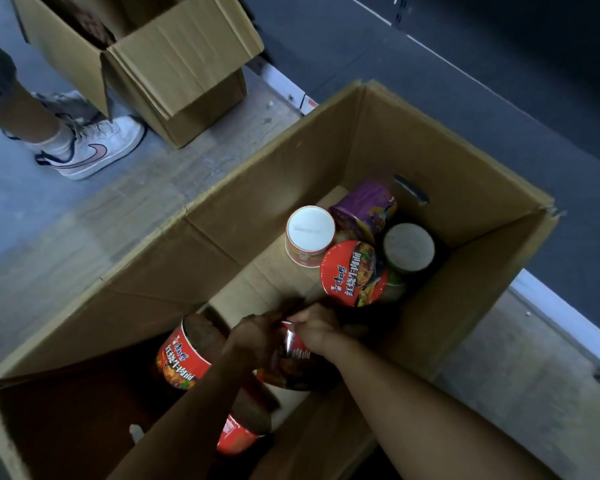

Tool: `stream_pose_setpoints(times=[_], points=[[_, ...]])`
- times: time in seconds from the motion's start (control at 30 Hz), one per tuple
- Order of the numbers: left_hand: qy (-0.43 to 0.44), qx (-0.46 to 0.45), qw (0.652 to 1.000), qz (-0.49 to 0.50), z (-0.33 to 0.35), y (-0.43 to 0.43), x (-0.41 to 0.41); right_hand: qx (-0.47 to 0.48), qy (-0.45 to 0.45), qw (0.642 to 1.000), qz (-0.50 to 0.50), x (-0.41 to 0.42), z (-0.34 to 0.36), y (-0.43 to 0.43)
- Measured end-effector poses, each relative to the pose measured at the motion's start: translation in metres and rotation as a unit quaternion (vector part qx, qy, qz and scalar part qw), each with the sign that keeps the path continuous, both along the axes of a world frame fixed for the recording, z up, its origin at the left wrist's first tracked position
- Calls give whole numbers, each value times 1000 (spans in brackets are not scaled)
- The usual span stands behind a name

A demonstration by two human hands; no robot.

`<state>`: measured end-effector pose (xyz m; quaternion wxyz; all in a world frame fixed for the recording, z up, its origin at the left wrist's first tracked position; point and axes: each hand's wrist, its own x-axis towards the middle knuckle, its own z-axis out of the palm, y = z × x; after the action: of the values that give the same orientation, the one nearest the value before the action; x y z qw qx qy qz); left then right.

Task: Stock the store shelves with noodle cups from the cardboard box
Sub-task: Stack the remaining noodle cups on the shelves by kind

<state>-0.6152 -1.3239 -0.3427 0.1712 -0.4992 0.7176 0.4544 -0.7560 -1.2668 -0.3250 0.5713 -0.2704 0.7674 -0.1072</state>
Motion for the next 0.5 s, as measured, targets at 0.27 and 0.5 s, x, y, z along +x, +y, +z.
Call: stream_pose_setpoints(times=[0.27,0.5], points=[[2,-73,995,-70,105,-3,-37,-47,-11,997,-68,-29,77,7],[15,-86,994,-71,194,-13,-59,-85,-9,992,-90,-55,178,9]])
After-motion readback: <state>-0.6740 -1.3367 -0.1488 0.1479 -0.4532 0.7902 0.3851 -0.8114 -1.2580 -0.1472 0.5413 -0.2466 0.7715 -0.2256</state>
